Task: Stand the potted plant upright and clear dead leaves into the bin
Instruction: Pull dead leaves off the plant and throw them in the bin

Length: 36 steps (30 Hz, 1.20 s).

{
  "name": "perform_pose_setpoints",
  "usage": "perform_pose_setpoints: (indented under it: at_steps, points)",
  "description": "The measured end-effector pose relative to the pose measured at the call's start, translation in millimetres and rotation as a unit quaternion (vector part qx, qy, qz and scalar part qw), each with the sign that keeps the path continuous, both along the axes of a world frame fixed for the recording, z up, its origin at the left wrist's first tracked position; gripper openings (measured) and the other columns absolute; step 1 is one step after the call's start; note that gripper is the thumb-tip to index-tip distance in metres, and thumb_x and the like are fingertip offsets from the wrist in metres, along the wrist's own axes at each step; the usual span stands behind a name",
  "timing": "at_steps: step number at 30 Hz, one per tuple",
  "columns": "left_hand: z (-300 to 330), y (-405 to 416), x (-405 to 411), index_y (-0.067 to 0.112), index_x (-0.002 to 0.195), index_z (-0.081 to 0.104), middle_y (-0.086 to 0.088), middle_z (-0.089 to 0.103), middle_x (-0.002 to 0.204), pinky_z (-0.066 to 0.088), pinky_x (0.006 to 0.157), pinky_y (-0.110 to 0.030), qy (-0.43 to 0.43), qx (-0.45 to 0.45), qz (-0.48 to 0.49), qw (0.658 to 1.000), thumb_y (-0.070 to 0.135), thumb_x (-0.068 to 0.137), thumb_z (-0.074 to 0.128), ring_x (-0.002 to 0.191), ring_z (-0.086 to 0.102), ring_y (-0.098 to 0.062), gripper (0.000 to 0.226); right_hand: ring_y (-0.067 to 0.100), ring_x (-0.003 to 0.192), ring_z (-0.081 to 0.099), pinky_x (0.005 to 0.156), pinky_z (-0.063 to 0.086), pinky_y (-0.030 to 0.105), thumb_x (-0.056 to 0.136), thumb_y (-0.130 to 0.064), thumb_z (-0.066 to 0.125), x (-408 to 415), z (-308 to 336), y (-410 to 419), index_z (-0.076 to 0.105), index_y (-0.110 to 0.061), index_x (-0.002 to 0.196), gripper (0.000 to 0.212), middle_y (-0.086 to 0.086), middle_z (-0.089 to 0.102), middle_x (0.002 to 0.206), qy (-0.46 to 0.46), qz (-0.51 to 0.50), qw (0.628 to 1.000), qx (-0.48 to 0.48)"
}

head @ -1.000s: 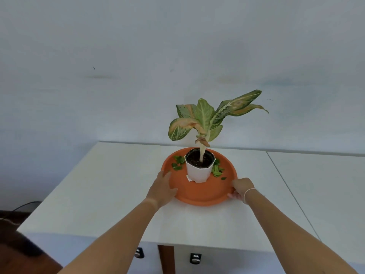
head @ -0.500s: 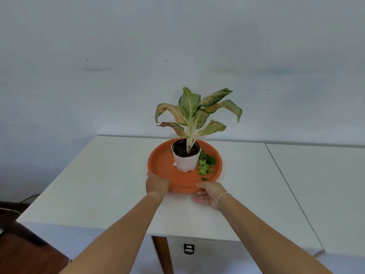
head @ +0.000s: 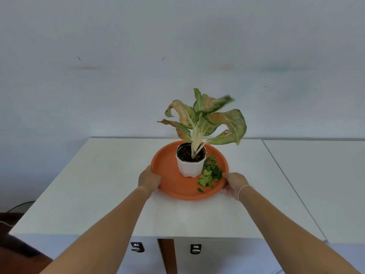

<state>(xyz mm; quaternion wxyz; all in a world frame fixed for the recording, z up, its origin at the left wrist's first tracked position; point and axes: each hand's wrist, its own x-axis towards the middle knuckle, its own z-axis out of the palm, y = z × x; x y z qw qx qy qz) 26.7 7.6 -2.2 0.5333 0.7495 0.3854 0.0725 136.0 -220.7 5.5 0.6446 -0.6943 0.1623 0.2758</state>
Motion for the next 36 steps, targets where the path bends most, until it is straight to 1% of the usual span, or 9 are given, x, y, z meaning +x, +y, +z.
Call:
perform_pose_setpoints:
  at_steps: [4,7,12,18,22,26,29,33,36]
  points:
    - [-6,-7,2,0.004,0.113,0.054,-0.017,0.061,0.101,0.051,0.064,-0.035,-0.017,0.002,0.025,1.0,-0.001,0.077,0.044,0.079,0.057,-0.031,0.037,0.041,0.1,0.064,0.084,0.055,0.054,0.093,0.002,0.044,-10,-3,13,0.055,0.003,0.112,0.022,0.026,0.064,0.105,0.014,-0.041,0.999,0.027]
    - [-6,-18,4,0.007,0.127,0.044,-0.013,0.059,0.102,0.055,0.069,-0.038,-0.023,-0.021,0.023,0.999,0.0,0.078,0.045,0.085,0.061,-0.033,0.049,0.043,0.11,0.06,0.092,0.05,0.056,0.092,0.004,0.039,-25,-4,30,0.054,0.004,0.115,0.027,0.019,0.062,0.092,0.031,-0.07,0.995,0.062]
    - [-7,-35,6,0.008,0.14,0.025,0.0,0.049,0.082,0.059,0.079,-0.047,-0.042,-0.082,0.048,0.995,-0.002,0.078,0.047,0.092,0.063,-0.036,0.067,0.041,0.117,0.056,0.092,0.051,0.052,0.095,0.003,0.037,-54,1,52,0.045,0.003,0.132,0.037,0.026,0.056,0.123,0.058,-0.109,0.983,0.133]
    - [1,-26,2,0.009,0.133,0.034,-0.012,0.057,0.099,0.052,0.05,-0.032,-0.045,-0.105,0.042,0.993,-0.003,0.079,0.047,0.07,0.057,-0.028,0.057,0.038,0.092,0.063,0.078,0.052,0.044,0.095,-0.001,0.044,-53,1,41,0.049,0.003,0.124,0.03,0.017,0.058,0.08,0.057,-0.079,0.985,0.145]
    - [4,-9,-3,0.014,0.129,0.042,-0.017,0.059,0.112,0.045,0.045,-0.026,-0.011,-0.068,0.012,0.998,0.001,0.077,0.046,0.077,0.056,-0.029,0.054,0.03,0.069,0.062,0.047,0.058,0.034,0.092,-0.007,0.049,-43,0,27,0.055,0.0,0.091,0.009,0.015,0.059,0.076,0.041,-0.091,0.99,0.1]
    - [7,6,-5,0.013,0.127,0.045,-0.012,0.054,0.09,0.037,0.039,-0.022,0.01,-0.077,-0.017,0.997,-0.002,0.078,0.04,0.062,0.05,-0.023,0.051,0.026,0.06,0.059,0.068,0.058,0.044,0.088,-0.007,0.054,-28,-1,12,0.056,-0.003,0.074,0.015,0.014,0.06,0.071,-0.003,-0.073,0.997,0.031]
    - [5,6,-2,0.012,0.131,0.047,-0.019,0.06,0.109,0.043,0.049,-0.027,-0.006,-0.053,0.006,0.999,-0.003,0.079,0.038,0.075,0.054,-0.029,0.055,0.026,0.06,0.06,0.062,0.059,0.039,0.091,-0.004,0.052,-24,-2,9,0.057,0.0,0.076,0.016,0.015,0.06,0.068,-0.013,-0.038,0.999,0.018]
    - [3,-5,1,0.008,0.147,0.027,-0.017,0.047,0.14,0.048,0.091,-0.042,-0.022,-0.034,0.067,0.997,-0.003,0.082,0.041,0.118,0.053,-0.038,0.067,0.03,0.065,0.063,0.07,0.061,0.043,0.087,-0.002,0.053,-29,-8,16,0.057,-0.001,0.073,0.015,0.016,0.062,0.07,-0.001,-0.062,0.998,0.018]
    - [5,-12,6,0.002,0.124,0.053,-0.019,0.06,0.121,0.045,0.073,-0.031,-0.034,-0.027,0.032,0.999,-0.006,0.081,0.04,0.093,0.053,-0.029,0.046,0.026,0.057,0.061,0.042,0.055,0.03,0.087,0.001,0.051,-37,-8,22,0.056,-0.003,0.071,0.017,0.014,0.062,0.068,0.018,-0.086,0.995,0.052]
